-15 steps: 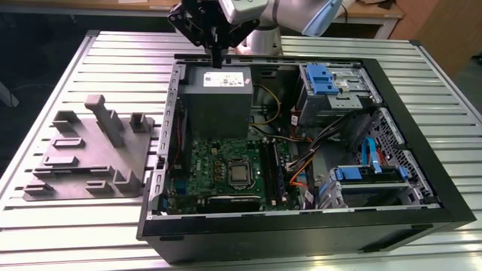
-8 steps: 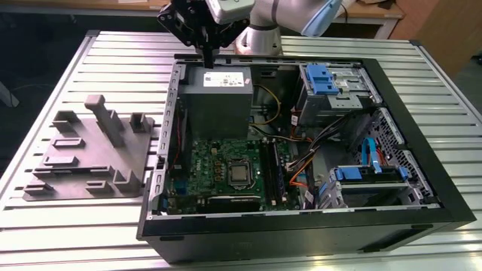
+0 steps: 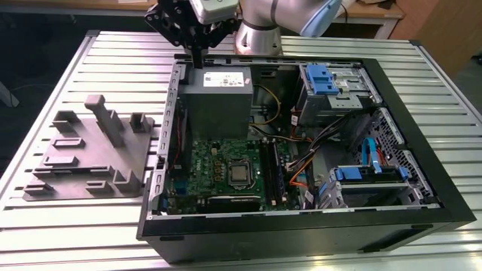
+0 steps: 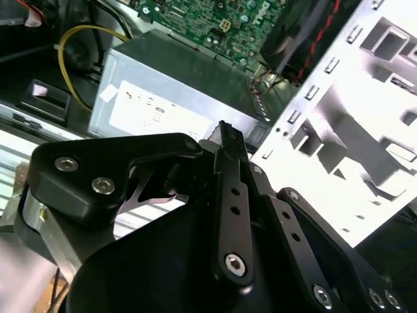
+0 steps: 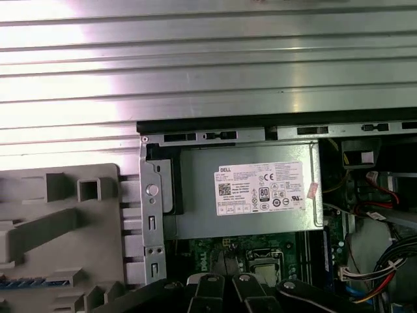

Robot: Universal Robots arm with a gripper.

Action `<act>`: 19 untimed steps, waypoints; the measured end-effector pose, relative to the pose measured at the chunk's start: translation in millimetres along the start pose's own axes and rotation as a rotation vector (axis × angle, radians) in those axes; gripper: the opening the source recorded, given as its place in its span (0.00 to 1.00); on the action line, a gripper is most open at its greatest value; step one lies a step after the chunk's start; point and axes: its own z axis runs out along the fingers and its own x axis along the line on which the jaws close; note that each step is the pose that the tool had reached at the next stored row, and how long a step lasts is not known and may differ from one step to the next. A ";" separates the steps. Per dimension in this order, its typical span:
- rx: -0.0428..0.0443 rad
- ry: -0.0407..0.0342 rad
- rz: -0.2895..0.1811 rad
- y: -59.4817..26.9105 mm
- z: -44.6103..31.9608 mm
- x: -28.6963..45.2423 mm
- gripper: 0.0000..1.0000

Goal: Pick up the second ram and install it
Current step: 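Reach for the second ram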

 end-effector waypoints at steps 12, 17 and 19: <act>0.0000 -0.0002 0.000 -3.4 0.3 30.9 0.10; 0.0000 -0.0001 0.000 -6.5 1.2 43.8 0.10; 0.0001 -0.0001 0.000 -8.3 1.6 47.7 0.10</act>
